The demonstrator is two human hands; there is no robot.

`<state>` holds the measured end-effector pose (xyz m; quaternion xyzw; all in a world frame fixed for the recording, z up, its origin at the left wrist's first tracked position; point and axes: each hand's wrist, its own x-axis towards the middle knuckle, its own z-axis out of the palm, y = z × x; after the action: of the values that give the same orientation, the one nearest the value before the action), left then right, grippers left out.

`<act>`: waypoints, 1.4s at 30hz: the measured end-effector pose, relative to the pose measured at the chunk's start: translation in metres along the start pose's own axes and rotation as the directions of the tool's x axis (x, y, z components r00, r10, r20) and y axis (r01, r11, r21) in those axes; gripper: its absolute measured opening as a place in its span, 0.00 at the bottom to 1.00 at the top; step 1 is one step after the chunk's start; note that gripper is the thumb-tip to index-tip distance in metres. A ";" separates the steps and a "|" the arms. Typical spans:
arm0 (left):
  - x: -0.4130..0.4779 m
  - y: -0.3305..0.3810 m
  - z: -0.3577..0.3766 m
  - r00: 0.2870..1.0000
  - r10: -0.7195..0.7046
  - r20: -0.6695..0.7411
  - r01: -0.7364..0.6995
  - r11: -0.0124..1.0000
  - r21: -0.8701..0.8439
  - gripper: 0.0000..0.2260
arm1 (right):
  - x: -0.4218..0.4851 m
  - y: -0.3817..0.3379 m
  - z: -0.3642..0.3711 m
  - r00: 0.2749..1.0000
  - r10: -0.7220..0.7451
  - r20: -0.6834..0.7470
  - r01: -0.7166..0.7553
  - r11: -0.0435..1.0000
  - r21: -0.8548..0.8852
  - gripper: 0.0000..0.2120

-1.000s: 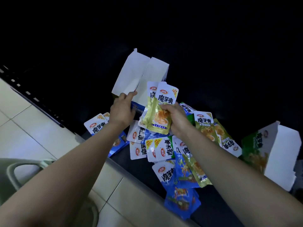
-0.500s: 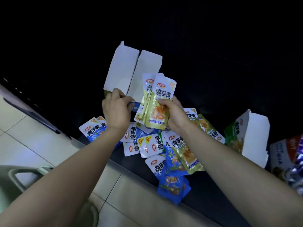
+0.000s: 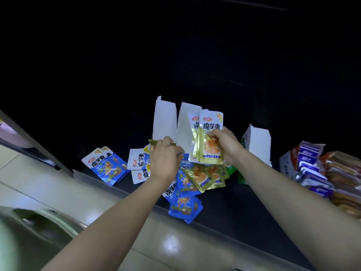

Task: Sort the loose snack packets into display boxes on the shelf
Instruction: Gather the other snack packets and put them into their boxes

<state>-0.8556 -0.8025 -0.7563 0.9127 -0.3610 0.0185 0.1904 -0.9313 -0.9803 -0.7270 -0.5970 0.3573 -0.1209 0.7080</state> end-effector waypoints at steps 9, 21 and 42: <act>-0.015 -0.026 -0.013 0.947 -0.168 -0.273 0.089 0.957 -0.277 0.14 | -0.005 0.001 0.011 1.000 -0.018 -0.015 0.018 1.000 -0.023 0.13; 0.009 -0.050 -0.020 0.892 -0.418 -0.170 0.357 0.884 -0.301 0.11 | -0.003 -0.023 0.025 0.993 -0.083 0.084 0.065 0.977 0.202 0.10; -0.042 -0.066 -0.043 0.895 -0.404 -0.190 0.328 0.883 -0.335 0.05 | -0.022 -0.010 0.150 0.901 -0.412 0.138 0.433 0.877 -0.206 0.24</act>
<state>-0.8382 -0.7155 -0.7456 0.9159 -0.1518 0.0449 0.3688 -0.8472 -0.8552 -0.7052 -0.7439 0.1976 -0.2030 0.6053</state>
